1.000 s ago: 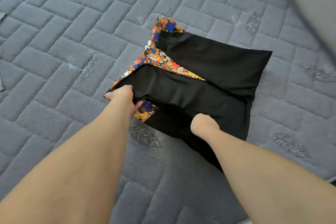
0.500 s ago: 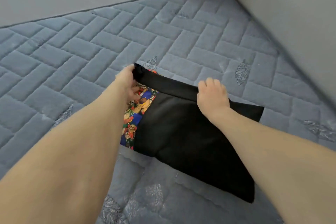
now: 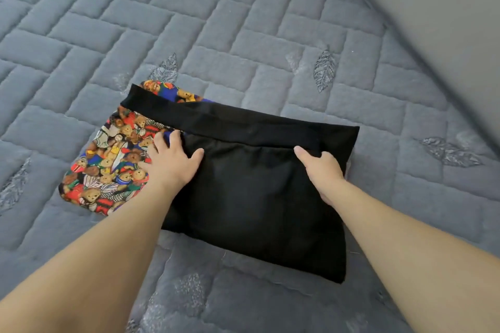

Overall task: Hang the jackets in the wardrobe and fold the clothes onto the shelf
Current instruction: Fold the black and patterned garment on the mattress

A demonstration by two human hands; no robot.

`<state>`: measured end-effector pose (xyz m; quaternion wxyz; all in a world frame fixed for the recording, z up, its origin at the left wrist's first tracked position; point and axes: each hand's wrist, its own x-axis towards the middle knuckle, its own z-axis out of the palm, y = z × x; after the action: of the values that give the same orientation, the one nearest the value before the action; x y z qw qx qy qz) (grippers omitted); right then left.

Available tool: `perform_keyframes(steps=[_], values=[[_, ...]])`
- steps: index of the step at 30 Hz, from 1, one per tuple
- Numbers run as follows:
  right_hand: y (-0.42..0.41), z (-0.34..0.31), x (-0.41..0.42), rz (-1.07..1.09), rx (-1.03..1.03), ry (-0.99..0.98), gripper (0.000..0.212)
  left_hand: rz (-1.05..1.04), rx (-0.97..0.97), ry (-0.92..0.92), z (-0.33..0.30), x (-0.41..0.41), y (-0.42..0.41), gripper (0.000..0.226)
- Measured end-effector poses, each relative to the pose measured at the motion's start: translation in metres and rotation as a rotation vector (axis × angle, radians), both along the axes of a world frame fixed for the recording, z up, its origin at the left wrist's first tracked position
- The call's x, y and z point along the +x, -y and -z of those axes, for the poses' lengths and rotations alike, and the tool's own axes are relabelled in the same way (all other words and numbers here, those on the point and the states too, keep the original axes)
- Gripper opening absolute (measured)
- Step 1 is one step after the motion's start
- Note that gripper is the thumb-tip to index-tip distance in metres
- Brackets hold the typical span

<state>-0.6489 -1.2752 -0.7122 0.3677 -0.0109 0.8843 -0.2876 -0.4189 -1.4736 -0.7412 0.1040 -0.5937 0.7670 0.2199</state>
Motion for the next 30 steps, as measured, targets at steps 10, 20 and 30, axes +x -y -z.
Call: perform_keyframes(steps=[10,20,30], values=[[0.025,-0.017,-0.047,0.047,-0.217,0.654,0.038,0.59,-0.31,0.318,-0.026,-0.069,0.053,0.047],[0.007,-0.039,-0.094,-0.051,-0.271,0.585,0.031,0.578,-0.517,0.218,-0.033,-0.087,0.072,0.019],[0.052,0.002,-0.055,-0.592,-0.002,-0.905,0.039,0.107,-0.031,0.169,0.043,-0.096,0.073,0.059]])
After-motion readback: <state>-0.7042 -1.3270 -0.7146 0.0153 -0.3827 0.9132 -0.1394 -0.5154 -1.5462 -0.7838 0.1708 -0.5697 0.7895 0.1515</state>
